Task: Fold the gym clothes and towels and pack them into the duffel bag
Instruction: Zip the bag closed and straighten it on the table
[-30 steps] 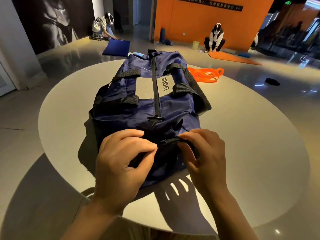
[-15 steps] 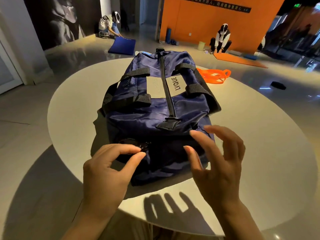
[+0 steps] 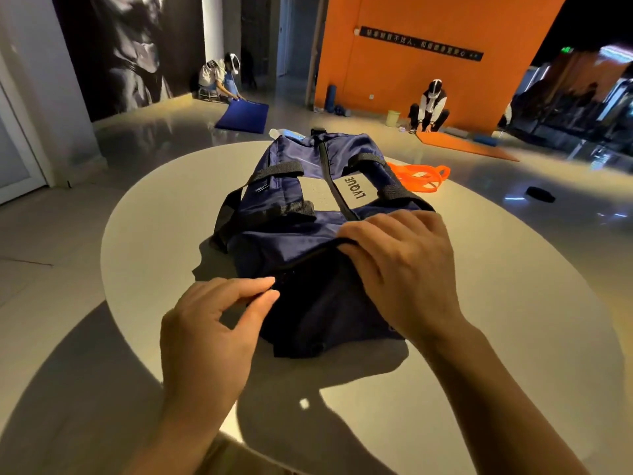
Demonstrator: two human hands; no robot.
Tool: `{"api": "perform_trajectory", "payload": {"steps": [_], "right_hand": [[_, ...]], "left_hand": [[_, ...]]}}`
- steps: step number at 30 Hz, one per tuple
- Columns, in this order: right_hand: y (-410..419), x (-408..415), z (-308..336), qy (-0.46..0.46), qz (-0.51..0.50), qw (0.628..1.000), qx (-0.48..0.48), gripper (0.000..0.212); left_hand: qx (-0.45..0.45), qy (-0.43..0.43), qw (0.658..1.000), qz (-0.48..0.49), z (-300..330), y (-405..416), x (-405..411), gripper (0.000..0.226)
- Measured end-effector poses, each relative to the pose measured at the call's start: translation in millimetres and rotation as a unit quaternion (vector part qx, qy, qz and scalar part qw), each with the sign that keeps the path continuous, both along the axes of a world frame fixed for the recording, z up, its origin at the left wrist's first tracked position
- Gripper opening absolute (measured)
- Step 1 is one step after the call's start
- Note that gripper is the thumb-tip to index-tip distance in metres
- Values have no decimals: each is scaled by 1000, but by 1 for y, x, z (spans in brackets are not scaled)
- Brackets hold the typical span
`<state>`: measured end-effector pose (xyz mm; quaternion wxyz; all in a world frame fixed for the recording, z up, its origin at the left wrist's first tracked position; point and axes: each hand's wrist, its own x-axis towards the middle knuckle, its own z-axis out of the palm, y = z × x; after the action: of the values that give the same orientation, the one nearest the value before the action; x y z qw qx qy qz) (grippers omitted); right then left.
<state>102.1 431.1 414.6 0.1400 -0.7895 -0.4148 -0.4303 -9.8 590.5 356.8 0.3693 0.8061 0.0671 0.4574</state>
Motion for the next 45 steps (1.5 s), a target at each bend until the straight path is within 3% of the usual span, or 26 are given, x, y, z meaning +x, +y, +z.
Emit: {"api": "perform_trajectory", "payload": {"steps": [14, 17, 22, 27, 30, 33, 37, 41, 45], "right_hand": [[-2, 19, 19, 139, -11, 988, 65, 29], [-3, 10, 14, 178, -43, 983, -8, 19], [3, -17, 0, 68, -42, 986, -149, 28], [32, -15, -17, 42, 3, 964, -262, 13], [36, -13, -11, 43, 13, 974, -221, 3], [35, -8, 11, 41, 16, 994, -97, 13], [31, 14, 55, 55, 21, 997, 43, 13], [28, 28, 76, 75, 29, 993, 81, 15], [18, 35, 72, 94, 28, 990, 100, 16]], "left_hand": [[-182, 7, 983, -20, -25, 2, 5, 12], [-167, 22, 986, -13, -33, 4, 6, 19], [-175, 46, 983, -11, -46, -4, -3, 18], [-173, 53, 983, -4, -49, -5, -10, 17], [-170, 38, 985, -10, -44, -3, -14, 20], [-181, 43, 982, -12, -46, 2, -5, 11], [-259, 91, 959, -75, -40, -4, 4, 23], [-313, 84, 939, -114, -31, -15, 15, 19], [-305, 104, 939, -120, -34, -19, 23, 23]]}}
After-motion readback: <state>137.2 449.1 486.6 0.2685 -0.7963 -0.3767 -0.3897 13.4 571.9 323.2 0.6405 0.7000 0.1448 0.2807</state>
